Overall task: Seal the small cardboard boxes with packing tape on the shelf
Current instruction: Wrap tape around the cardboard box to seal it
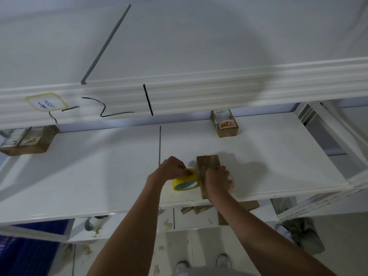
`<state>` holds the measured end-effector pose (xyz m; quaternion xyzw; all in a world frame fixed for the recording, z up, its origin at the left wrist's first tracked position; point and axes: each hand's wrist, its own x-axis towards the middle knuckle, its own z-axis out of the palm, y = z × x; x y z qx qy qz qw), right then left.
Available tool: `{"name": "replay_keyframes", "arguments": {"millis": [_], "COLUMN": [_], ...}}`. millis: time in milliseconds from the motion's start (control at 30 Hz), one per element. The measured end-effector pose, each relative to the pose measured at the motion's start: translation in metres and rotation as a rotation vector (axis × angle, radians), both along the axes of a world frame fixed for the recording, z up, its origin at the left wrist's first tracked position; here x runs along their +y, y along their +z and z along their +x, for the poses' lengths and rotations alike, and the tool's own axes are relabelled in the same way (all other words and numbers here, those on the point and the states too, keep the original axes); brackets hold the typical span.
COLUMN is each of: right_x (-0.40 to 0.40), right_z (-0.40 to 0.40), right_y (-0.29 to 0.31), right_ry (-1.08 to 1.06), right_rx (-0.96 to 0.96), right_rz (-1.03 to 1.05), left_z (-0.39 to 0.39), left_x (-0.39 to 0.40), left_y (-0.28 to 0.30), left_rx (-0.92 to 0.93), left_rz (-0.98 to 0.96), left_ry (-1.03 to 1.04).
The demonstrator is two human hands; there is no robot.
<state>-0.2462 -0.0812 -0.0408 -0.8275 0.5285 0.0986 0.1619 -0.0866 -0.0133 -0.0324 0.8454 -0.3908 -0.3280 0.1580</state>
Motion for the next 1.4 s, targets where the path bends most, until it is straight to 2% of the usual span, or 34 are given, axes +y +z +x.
{"name": "replay_keyframes", "arguments": {"millis": [67,233,300,467,700,933,1200,1400], "right_x": [-0.002,-0.002,-0.003,-0.006,-0.008,-0.005,-0.010,-0.027], "right_z": [-0.001,-0.003,-0.001,-0.003,0.009,0.038,0.028,0.005], "right_y": [-0.001,-0.006,-0.011,-0.005,0.011,-0.012,-0.007,0.023], "right_ry": [0.012,-0.086,-0.104,-0.067,-0.043,-0.053,-0.063,-0.170], "right_rx": [0.019,-0.118,-0.110,-0.060,-0.075,0.054,-0.107,-0.360], "right_rz": [0.021,0.042,0.047,0.071,0.081,-0.017,-0.078,0.149], "left_z": [-0.001,0.000,0.000,0.000,-0.002,-0.003,0.005,0.027], "left_x": [-0.002,-0.014,-0.016,0.003,0.004,0.005,0.005,0.011], "left_y": [0.002,0.010,0.010,0.001,-0.004,-0.005,0.009,0.011], "left_rx": [-0.026,-0.066,-0.090,-0.299,-0.300,-0.303,-0.204,-0.115], "left_rz": [0.024,0.081,0.090,0.155,0.137,0.137,0.122,0.113], "left_ry": [-0.012,-0.019,-0.018,-0.005,0.041,0.050,-0.028,-0.049]}}
